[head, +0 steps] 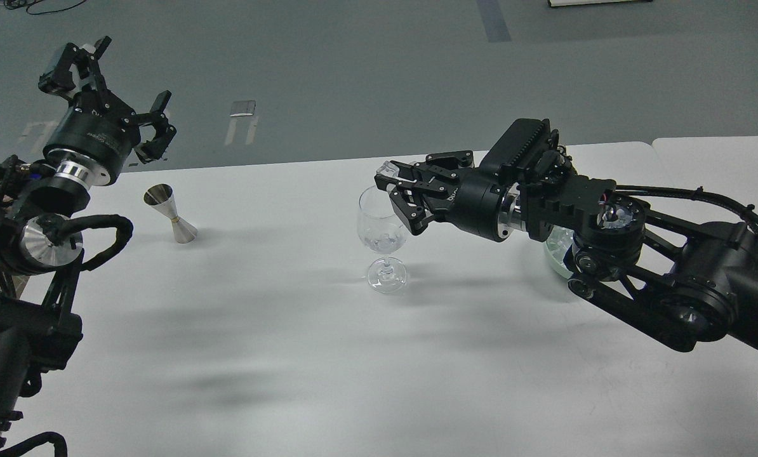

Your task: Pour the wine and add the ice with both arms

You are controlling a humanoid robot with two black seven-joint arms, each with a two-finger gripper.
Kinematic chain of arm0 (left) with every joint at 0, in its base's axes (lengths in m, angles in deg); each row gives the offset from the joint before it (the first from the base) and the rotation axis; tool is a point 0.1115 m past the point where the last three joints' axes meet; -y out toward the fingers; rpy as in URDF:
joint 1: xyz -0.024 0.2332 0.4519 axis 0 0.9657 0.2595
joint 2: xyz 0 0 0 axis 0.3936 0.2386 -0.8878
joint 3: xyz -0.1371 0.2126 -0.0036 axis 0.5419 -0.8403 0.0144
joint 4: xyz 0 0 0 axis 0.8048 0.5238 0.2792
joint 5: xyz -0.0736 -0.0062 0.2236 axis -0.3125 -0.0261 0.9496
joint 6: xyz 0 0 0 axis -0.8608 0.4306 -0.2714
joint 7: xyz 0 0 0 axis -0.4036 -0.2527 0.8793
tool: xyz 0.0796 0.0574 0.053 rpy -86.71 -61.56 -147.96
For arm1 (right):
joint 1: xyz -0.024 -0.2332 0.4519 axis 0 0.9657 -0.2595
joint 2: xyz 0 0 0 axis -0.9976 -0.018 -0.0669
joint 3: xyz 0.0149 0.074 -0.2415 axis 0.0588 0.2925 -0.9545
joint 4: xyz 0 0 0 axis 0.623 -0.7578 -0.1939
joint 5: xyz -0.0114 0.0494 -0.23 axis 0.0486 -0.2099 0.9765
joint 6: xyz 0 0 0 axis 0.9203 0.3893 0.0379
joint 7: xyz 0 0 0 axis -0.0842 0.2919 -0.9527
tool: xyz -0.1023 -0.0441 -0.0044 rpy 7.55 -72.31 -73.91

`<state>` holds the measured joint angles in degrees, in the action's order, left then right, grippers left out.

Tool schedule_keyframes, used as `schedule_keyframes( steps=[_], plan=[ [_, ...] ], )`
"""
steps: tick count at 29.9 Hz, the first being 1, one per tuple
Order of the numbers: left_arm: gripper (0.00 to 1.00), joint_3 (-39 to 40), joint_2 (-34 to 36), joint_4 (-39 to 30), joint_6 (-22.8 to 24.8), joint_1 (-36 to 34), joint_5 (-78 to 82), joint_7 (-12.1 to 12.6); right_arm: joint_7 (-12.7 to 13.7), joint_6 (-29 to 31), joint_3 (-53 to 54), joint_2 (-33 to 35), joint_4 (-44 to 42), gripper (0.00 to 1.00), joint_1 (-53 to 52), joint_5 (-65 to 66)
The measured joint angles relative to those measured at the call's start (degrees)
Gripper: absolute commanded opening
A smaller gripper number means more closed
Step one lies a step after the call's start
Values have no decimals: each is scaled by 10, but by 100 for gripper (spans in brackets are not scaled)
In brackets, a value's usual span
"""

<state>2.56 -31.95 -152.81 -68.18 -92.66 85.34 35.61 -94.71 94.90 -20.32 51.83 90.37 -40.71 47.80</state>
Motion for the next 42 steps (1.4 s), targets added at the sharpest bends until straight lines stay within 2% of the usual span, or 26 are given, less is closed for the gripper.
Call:
schedule_keyframes(
  steps=[8, 21, 27, 28, 29, 42],
  plan=[
    [98, 1, 0, 0, 1, 1, 0, -2, 0, -1, 0, -5, -1, 12, -1, 0],
    [98, 1, -1, 0, 1, 1, 0, -2, -1, -1, -1, -5, 0, 19, 1, -1],
    [98, 1, 0, 0, 1, 1, 0, -3, -5, -1, -1, -4, 3, 37, 1, -2],
    [98, 1, 0, 0, 1, 1, 0, -3, -6, -1, -1, -4, 3, 44, 1, -3],
    [98, 1, 0, 0, 1, 1, 0, -3, -6, -1, -1, -4, 3, 47, 1, -3],
    [98, 1, -2, 1, 2, 1, 0, -3, -7, -1, -1, -4, 4, 56, 2, -3]
  ],
)
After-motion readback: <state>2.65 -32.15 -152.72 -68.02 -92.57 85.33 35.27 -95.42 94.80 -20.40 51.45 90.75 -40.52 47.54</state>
